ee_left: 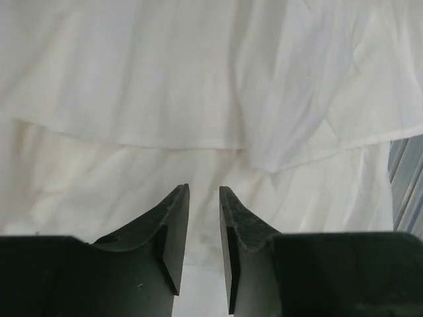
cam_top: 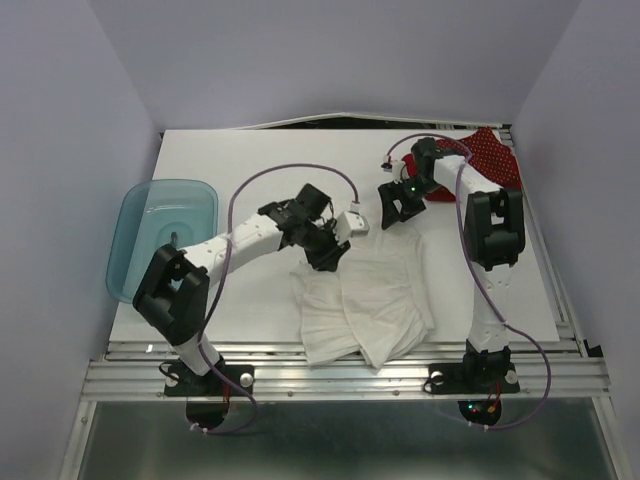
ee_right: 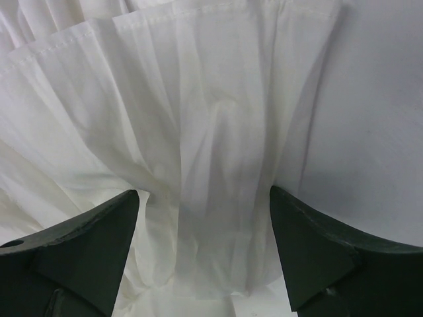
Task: Fold and stack the skirts
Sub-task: Flatten the skirt out, then fold the skirt
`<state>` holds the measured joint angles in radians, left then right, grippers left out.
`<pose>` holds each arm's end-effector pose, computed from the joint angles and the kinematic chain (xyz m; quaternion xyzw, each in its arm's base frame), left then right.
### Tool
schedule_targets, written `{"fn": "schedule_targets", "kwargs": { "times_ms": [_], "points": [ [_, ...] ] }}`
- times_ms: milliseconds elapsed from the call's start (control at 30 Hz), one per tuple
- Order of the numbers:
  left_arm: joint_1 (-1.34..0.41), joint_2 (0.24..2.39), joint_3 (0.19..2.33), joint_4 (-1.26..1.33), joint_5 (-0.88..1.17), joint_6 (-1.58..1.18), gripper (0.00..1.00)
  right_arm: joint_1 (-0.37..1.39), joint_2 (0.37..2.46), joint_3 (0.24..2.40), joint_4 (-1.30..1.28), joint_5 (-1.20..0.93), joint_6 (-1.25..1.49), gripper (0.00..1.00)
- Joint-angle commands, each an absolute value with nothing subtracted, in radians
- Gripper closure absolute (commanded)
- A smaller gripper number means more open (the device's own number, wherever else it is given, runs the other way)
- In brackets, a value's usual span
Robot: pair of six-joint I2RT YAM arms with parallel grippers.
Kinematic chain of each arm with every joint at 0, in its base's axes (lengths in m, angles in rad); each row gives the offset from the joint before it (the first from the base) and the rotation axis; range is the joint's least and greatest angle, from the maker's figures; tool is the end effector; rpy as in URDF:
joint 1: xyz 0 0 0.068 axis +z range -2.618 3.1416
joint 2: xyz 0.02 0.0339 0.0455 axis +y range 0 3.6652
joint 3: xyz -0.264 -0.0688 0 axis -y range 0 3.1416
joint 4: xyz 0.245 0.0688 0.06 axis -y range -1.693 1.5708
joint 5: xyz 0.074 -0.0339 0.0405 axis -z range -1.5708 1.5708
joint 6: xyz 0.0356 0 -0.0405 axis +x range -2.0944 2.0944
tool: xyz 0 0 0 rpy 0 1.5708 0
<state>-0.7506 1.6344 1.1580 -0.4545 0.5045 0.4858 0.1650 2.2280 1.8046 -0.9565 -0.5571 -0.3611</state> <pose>0.2404 -0.2478 0.2336 0.5967 0.7036 -0.2750 0.2706 0.4399 0.0923 0.1742 -0.2742 0.9173 0.2634 0.1180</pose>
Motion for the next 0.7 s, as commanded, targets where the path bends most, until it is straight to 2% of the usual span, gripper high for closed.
{"fn": "schedule_targets", "kwargs": {
  "times_ms": [0,167,400,600,667],
  "points": [
    [-0.612,1.646,1.403,-0.592,0.621,0.618,0.60,0.170,2.183,1.821,-1.006,-0.505,-0.442,0.14],
    [-0.519,1.819,1.635,-0.637,0.585,0.654,0.53,0.149,2.161,1.891,-1.051,-0.492,-0.453,0.11],
    [-0.497,2.115,1.916,-0.638,0.568,0.630,0.36,0.117,2.166,1.922,-1.152,-0.439,-0.523,0.09],
    [-0.497,2.229,1.971,-0.582,0.532,0.626,0.23,0.106,2.169,1.822,-1.177,-0.434,-0.578,0.09],
    [-0.499,2.256,1.973,-0.572,0.519,0.632,0.22,0.106,2.175,1.798,-1.186,-0.460,-0.592,0.09]
  ]
}}
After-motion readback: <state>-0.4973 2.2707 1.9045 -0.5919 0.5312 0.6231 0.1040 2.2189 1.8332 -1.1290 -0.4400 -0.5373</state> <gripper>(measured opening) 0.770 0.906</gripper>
